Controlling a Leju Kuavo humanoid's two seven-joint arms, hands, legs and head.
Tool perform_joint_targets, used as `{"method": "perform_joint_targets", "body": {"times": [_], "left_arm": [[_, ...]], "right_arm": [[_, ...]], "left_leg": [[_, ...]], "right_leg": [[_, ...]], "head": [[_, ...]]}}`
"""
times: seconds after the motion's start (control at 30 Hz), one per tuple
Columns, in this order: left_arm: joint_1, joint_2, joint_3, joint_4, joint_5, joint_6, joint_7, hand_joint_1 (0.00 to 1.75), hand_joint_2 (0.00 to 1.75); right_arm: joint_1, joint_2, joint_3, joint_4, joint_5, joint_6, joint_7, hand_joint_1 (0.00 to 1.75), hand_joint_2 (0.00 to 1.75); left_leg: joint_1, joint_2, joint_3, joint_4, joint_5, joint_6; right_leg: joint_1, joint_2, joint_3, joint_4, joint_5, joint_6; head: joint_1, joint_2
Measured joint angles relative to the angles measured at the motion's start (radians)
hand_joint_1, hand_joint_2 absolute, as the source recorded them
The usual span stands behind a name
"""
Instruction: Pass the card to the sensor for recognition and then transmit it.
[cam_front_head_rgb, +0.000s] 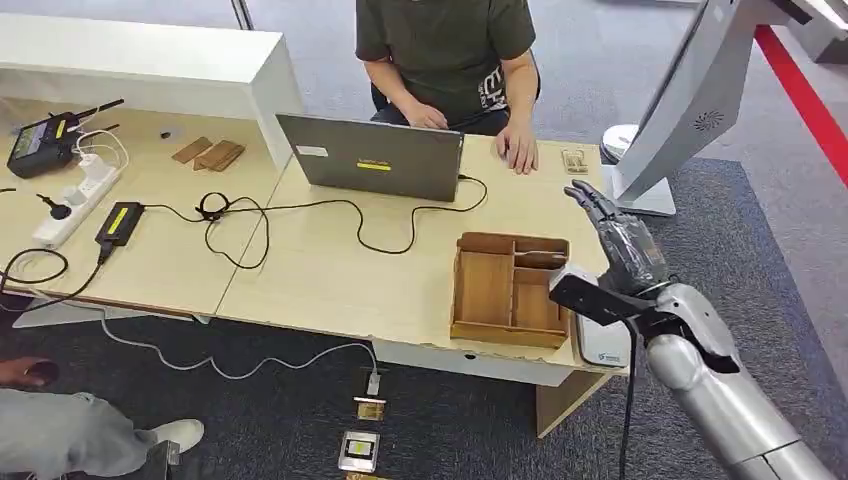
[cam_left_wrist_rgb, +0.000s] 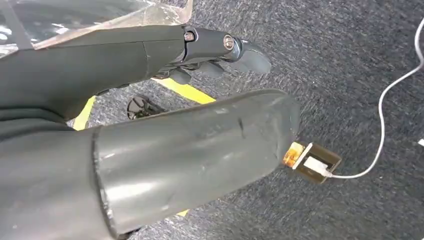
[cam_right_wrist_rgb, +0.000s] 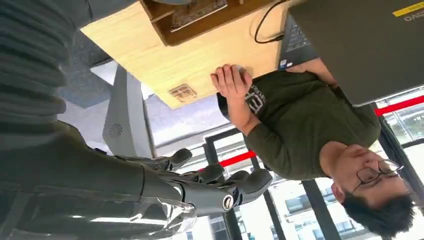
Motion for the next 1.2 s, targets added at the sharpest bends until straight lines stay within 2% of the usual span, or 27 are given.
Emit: {"method": "perform_joint_targets", "body": {"times": [0.23,0.8,1.07,1.2], "left_arm": [[-0.002,0.0,0.0,0.0,-0.003,0.001,0.004,0.0,0.0],[-0.002,-0.001,0.0,0.0,-0.012,0.0,0.012,0.0,0.0],[-0.002,-0.001,0.0,0.0,-0.019,-0.001,0.018,0.0,0.0],[-0.002,-0.001,0.0,0.0,-0.02,-0.001,0.018,0.0,0.0]], "right_arm": [[-0.033,0.037,0.021,0.037,0.011,-0.01,-0.046,0.0,1.75],[-0.053,0.09,0.079,0.101,0.0,0.058,-0.039,0.0,1.75],[-0.059,0.092,0.087,0.128,0.012,0.058,-0.037,0.0,1.75],[-0.076,0.096,0.091,0.17,0.023,0.019,-0.078,0.0,1.75]], "left_leg": [[0.0,0.0,0.0,0.0,0.0,0.0],[0.0,0.0,0.0,0.0,0.0,0.0],[0.0,0.0,0.0,0.0,0.0,0.0],[0.0,0.0,0.0,0.0,0.0,0.0]], "right_leg": [[0.0,0.0,0.0,0.0,0.0,0.0],[0.0,0.0,0.0,0.0,0.0,0.0],[0.0,0.0,0.0,0.0,0.0,0.0],[0.0,0.0,0.0,0.0,0.0,0.0]], "head": [[0.0,0.0],[0.0,0.0],[0.0,0.0],[0.0,0.0]]}}
